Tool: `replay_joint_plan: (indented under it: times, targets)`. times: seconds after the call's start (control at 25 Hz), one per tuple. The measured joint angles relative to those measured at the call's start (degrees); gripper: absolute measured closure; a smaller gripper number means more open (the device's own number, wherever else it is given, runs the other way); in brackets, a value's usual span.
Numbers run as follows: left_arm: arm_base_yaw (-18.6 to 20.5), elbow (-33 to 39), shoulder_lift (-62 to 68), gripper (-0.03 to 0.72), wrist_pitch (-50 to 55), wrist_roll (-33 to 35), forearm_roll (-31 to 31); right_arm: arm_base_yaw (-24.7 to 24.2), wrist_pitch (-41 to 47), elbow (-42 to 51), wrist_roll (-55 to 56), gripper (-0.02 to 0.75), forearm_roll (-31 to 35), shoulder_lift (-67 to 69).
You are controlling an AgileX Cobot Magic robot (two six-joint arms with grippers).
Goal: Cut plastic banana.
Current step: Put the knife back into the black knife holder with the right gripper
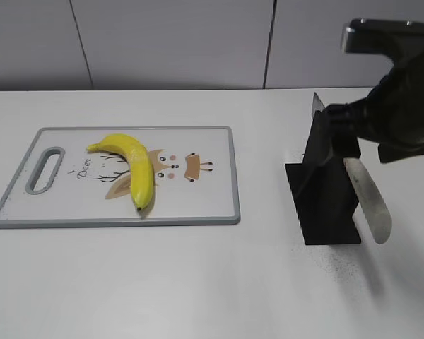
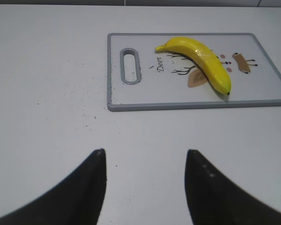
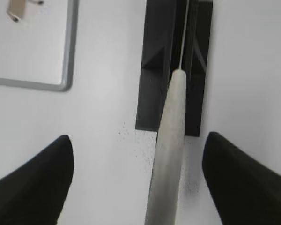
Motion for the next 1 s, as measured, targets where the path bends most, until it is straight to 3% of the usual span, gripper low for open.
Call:
replay_joint_plan:
  times: [0.4,0.6,1.0]
  targets:
    - [0.00,0.00,0.00,0.141,0.00,0.00,0.01,0.00,7.57,-0.74,-12.58,0.098,-2.14,-15.28]
    - [0.00,0.00,0.00,0.097,0.00,0.00,0.01,0.00,8.88,8.23,-15.04,0.115,-2.20,-24.20]
    - [0.00,0.00,0.00,0.106,0.00,0.00,0.01,0.00,9.34,24.75,-16.67,0.153,-2.36,-47.33]
